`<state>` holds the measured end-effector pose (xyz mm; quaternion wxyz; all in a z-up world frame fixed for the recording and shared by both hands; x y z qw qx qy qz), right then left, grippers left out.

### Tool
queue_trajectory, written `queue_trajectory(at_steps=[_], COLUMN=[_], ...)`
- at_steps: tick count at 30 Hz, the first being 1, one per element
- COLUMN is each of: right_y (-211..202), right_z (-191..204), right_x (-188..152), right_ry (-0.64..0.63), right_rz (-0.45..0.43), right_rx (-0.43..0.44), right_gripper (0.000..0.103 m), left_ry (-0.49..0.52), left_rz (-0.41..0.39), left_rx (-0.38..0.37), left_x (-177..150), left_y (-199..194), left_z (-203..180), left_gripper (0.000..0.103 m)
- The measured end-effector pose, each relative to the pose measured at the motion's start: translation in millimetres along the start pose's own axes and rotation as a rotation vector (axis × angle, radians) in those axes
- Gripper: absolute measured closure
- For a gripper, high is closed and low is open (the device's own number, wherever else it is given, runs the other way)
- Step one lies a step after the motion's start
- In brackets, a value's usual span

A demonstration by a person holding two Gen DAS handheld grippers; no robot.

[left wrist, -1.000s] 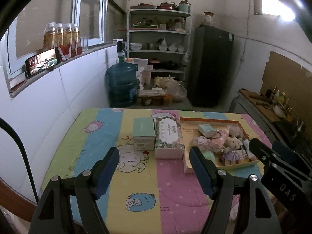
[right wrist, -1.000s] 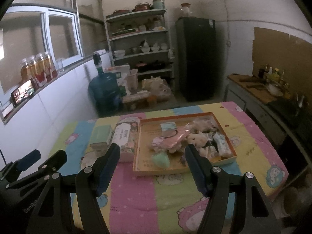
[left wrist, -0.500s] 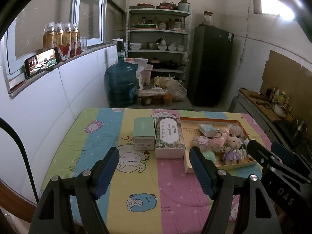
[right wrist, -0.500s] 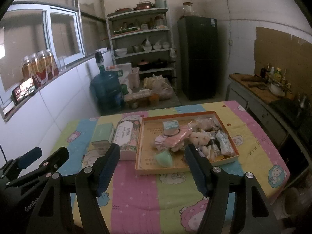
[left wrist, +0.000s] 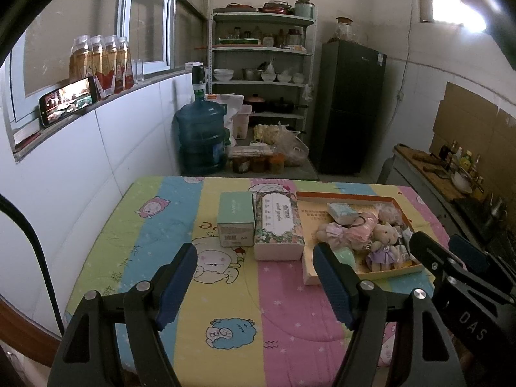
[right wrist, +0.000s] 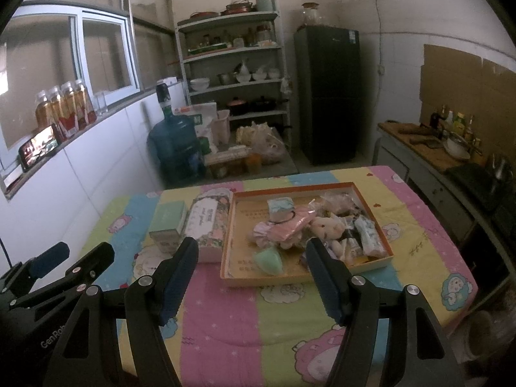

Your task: Organize soft objects

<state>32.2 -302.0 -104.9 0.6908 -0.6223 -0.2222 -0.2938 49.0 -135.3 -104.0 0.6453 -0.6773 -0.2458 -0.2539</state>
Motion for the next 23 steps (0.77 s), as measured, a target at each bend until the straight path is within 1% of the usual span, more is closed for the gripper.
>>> queue_trajectory(at_steps=[23], right_y=[0.6], right_z=[-4.1], right_x=[-1.0], right_ry=[0.0], right_rz=[0.001], right_rx=[-0.002], right_gripper=[0.032], left_ry=[-0.005], left_rz=[-0.003], left_rx=[0.004], left_x=[-1.4], left_y=[2.5], left_z=[-5.1], left_gripper=[0.028])
Point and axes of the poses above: each gripper's, at about its wrist camera, not at the fingertips, and y roughly the way its jaws point, z to its left, x to its top, the point moved 10 cm from there along y, roughly the way its jaws point, and after that the axes turned 10 degrees about z, right-handed, at the moved point
